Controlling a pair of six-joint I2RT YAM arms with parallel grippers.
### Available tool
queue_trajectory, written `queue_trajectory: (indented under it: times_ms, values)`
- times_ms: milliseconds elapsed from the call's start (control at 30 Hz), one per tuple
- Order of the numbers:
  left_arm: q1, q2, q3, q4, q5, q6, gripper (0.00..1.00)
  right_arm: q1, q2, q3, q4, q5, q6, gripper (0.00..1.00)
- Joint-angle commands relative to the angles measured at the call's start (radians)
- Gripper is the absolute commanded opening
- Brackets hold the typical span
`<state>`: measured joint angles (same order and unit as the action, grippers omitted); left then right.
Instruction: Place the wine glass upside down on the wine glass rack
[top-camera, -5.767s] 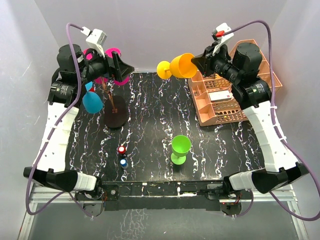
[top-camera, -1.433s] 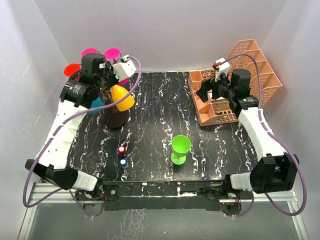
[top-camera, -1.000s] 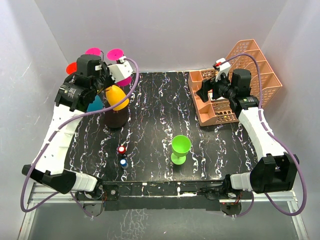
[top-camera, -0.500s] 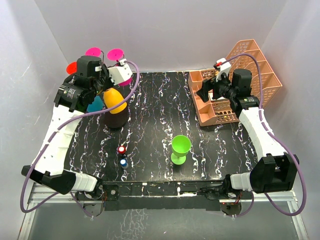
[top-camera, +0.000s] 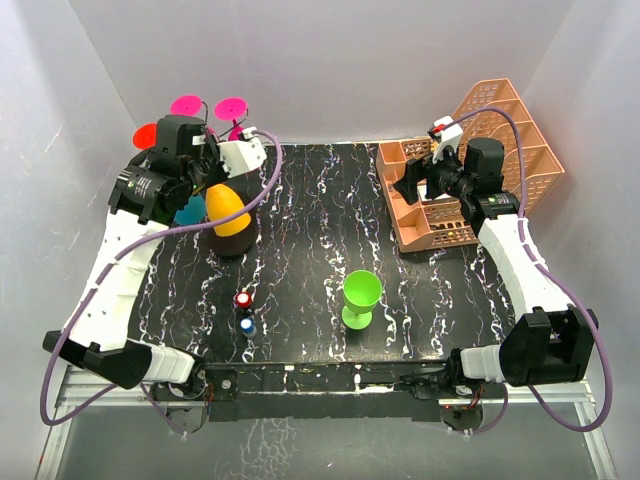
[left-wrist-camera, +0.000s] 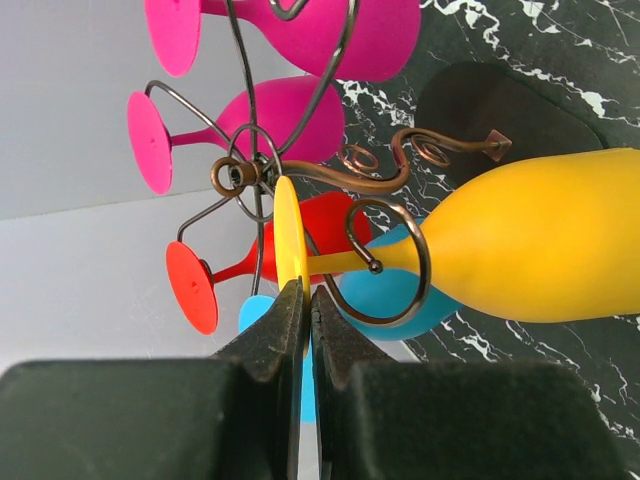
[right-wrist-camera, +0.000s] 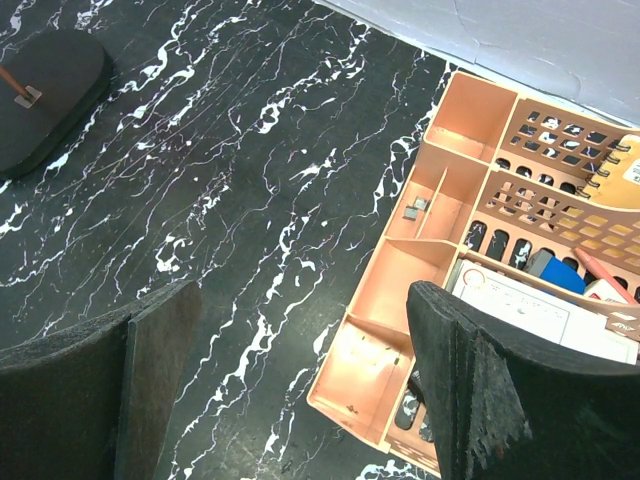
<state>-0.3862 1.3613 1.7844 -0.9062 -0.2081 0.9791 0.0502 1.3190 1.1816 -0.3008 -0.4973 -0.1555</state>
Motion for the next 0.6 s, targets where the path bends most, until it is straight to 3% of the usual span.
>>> queue_trajectory:
  times_ms: [0, 567]
  values:
    - [-0.009, -0.045, 0.025, -0.036, 0.027, 0.033, 0.0, -0.006, -0.006, 0.007, 0.071, -0.006, -0.001, 0.92]
    - [-0.011, -0.056, 0.045, -0.062, 0.06, 0.032, 0.0, -0.011, 0.007, 0.007, 0.069, -0.01, -0.001, 0.93]
